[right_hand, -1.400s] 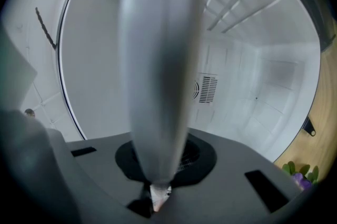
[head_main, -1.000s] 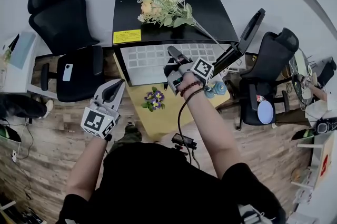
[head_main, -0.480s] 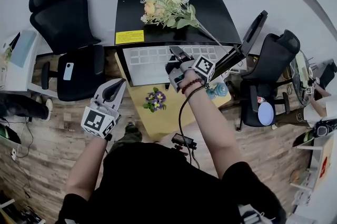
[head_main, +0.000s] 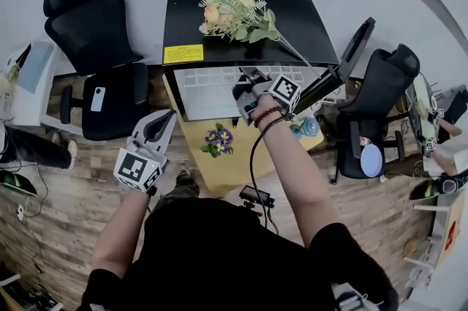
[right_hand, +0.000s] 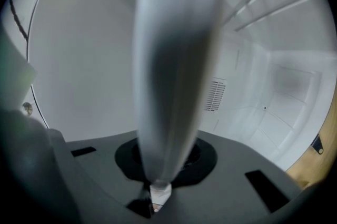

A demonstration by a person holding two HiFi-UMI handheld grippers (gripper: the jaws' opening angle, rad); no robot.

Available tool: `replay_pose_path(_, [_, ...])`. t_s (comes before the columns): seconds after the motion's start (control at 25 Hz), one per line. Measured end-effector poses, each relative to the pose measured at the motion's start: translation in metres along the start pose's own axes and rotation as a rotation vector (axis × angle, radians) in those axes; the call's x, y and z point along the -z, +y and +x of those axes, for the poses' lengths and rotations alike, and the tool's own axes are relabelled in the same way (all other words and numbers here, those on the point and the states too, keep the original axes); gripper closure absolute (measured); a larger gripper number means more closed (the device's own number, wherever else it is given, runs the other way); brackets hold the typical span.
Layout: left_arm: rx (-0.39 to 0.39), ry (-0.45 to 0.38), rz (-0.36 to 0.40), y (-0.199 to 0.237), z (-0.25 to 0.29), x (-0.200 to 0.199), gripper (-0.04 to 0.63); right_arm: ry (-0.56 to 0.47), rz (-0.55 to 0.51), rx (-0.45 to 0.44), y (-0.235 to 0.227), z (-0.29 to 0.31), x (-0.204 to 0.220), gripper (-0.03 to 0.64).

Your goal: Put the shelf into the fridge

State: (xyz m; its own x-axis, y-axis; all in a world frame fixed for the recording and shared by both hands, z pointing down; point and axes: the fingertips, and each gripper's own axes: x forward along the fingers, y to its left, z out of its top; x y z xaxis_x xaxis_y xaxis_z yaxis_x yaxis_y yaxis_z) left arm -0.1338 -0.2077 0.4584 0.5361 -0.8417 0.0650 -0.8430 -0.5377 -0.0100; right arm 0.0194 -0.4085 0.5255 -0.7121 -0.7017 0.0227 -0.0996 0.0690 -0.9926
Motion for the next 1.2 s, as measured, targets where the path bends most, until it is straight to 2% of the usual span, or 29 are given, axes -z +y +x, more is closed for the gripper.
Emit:
replay_pose_path(0.48, [-0.018, 0.004, -0.011, 0.010, -0.006, 0.003, 0.577, -0.005, -0.018, 0.002, -0.002, 0.006, -0.004, 0.568])
replay_pose_path(0.64, [-0.015, 0.003, -0.012, 0.011, -0.004, -0.001, 0.577, -0.001, 0.008, 0.005, -0.001, 0.006, -0.003, 0.563])
replay_pose_path(0.84, [-0.005, 0.003, -0.020, 0.007, 0.002, -0.006, 0.577, 0.000, 0.001, 0.017, -0.002, -0.008, 0.002, 0.518])
replay_pose_path(1.0, [0.003, -0.005, -0.029, 0.001, 0.000, -0.003, 0.577, 0.006, -0.065, 0.024, 0.000, -0.036, 0.018, 0.486])
replay_pose_path(1.2, [0.024, -0.018, -0.032, -0.011, 0.004, -0.004, 0.577, 0.059, -0.215, 0.004, 0.016, -0.072, 0.043, 0.531])
